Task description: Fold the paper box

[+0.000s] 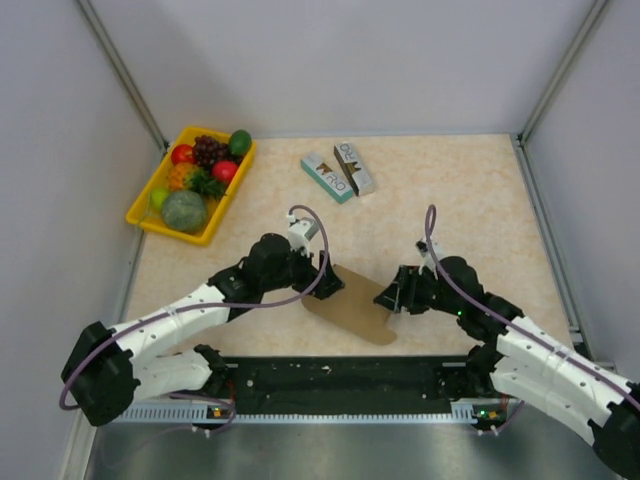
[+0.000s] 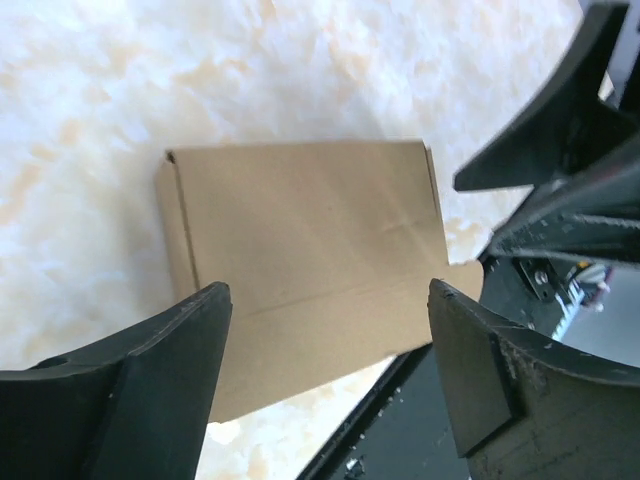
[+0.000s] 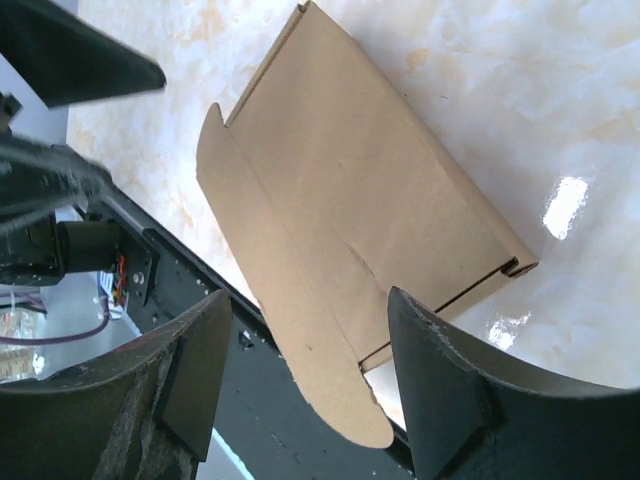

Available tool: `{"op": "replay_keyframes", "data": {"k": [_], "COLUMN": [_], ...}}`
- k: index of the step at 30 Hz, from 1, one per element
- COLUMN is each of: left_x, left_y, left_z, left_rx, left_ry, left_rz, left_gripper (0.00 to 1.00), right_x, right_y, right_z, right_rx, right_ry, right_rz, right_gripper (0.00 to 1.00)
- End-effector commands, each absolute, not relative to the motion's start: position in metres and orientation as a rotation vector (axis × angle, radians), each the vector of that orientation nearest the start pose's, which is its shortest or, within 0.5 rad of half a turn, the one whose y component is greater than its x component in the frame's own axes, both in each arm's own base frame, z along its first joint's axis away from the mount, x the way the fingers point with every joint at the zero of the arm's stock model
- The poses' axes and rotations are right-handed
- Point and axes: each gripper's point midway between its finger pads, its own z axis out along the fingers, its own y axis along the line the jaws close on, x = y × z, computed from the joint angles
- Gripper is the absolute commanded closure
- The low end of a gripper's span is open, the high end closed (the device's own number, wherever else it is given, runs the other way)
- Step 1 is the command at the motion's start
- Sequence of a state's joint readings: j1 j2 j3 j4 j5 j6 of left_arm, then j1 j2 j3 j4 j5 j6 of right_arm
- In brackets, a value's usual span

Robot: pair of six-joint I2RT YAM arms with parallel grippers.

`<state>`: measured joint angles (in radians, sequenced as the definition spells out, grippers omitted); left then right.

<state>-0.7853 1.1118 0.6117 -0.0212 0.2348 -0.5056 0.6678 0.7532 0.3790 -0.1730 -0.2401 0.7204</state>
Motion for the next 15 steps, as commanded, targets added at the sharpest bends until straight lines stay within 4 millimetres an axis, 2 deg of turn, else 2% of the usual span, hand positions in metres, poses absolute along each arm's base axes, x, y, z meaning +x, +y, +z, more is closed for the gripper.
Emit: {"op": "replay_keyframes", "data": {"k": [1,6,7,9,10,12,15], "left_x": [0.213,0.228,0.230,0.231,0.230,0.230,0.229], "left_y": [-0.261,-0.254,-0.254,-0.260,-0.261,-0.264,-0.265], "left_z": [0.139,0.124,0.115,0.112,0.101,0.093,0.079], "left_rx": [0.439,0.374,0.373,0.401,0.412,0.423,0.419], "left_ry": [2.222,2.234,2.256,2.244,2.277,2.303,2.321], "left_rz": [-0.872,-0.929,-0.923,-0.961,-0.959,-0.968,-0.978], "left_gripper": [0.15,0.16,0.16,0.21,0.22,0.26,0.30], "right_x": [0.157,0.146,0.146,0.146,0.146,0.146,0.149], "right_y": [0.205,0.201,0.200,0.197,0.196,0.196,0.198], "right_z": [0.117,0.103,0.101,0.092,0.087,0.080,0.073], "right_rx": [-0.117,-0.127,-0.122,-0.116,-0.110,-0.098,-0.063], "right_ry": [2.320,2.330,2.331,2.353,2.375,2.400,2.429], "right_rz": [0.988,1.009,1.004,0.973,0.960,0.949,0.943], "right_gripper": [0.36,0.31,0.31,0.31,0.31,0.32,0.37]}}
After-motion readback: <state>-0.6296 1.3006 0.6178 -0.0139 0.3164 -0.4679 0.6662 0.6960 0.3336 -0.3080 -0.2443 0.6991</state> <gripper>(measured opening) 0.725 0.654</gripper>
